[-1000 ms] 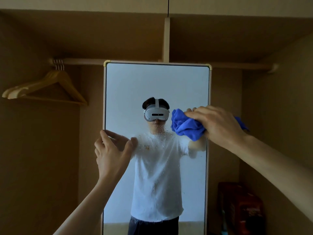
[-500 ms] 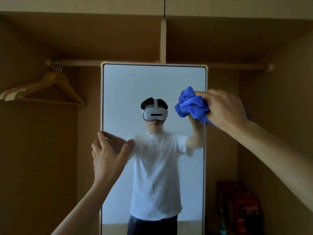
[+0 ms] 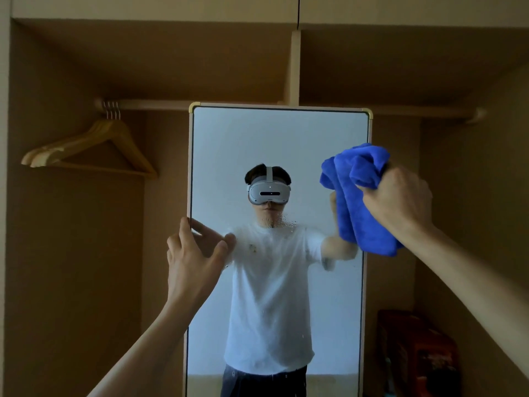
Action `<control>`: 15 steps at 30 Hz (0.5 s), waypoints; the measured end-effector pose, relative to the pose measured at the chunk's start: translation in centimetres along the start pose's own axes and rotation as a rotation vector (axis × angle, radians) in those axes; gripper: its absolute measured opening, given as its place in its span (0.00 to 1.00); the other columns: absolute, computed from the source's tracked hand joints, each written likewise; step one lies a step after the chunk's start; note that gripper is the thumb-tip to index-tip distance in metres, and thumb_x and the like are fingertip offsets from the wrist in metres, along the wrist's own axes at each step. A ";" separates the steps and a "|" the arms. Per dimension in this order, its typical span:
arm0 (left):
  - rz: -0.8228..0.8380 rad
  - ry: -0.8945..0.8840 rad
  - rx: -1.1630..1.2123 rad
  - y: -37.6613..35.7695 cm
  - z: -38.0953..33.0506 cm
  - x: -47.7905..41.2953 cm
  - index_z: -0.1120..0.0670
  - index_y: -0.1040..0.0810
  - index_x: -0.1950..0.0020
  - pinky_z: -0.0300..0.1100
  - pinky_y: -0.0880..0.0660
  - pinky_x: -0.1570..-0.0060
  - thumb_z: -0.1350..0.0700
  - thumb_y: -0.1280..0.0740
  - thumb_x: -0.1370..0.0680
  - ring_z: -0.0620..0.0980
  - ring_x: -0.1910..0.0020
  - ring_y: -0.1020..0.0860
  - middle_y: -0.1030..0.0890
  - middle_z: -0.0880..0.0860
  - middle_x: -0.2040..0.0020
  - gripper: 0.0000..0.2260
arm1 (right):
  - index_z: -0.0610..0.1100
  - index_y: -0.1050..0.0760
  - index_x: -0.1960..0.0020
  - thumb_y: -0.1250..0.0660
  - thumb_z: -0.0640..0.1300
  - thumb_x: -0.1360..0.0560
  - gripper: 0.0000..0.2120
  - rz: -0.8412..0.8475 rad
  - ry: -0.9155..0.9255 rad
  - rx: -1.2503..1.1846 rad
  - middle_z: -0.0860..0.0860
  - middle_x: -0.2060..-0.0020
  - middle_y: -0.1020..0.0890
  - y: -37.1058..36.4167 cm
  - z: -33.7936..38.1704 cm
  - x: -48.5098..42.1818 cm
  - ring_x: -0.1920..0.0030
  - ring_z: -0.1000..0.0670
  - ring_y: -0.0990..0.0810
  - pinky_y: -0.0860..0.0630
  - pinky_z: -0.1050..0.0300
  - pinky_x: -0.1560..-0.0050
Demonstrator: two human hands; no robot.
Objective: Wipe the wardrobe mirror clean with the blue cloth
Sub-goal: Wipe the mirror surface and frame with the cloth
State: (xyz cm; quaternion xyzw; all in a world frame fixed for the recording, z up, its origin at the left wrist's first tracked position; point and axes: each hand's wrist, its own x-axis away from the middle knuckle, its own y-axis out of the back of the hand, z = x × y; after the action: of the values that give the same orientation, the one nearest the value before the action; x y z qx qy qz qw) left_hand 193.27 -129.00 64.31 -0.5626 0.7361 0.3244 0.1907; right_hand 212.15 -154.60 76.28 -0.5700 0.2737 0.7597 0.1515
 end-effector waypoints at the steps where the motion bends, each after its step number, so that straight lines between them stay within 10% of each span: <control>1: -0.003 -0.004 -0.006 0.0 0.1 -0.1 0.48 0.51 0.18 0.60 0.26 0.36 0.41 0.32 0.22 0.59 0.27 0.35 0.38 0.55 0.26 0.40 | 0.50 0.39 0.69 0.33 0.37 0.29 0.18 -0.005 -0.024 0.000 0.52 0.78 0.31 -0.2 -0.1 0.0 0.80 0.52 0.32 0.41 0.64 0.76; 15: 0.050 -0.039 0.029 0.4 1.1 -0.7 0.48 0.49 0.19 0.59 0.26 0.36 0.45 0.29 0.24 0.57 0.30 0.33 0.35 0.55 0.28 0.39 | 0.46 0.34 0.66 0.30 0.41 0.24 0.16 -0.085 -0.080 0.011 0.50 0.77 0.30 -3.2 3.0 0.5 0.78 0.51 0.31 0.35 0.61 0.77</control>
State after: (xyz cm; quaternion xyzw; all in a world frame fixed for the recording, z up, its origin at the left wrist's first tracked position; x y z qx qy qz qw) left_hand 192.99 -127.68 64.12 -0.5347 0.7509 0.3292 0.2048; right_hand 211.35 -150.31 75.65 -0.5495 0.2470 0.7734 0.1975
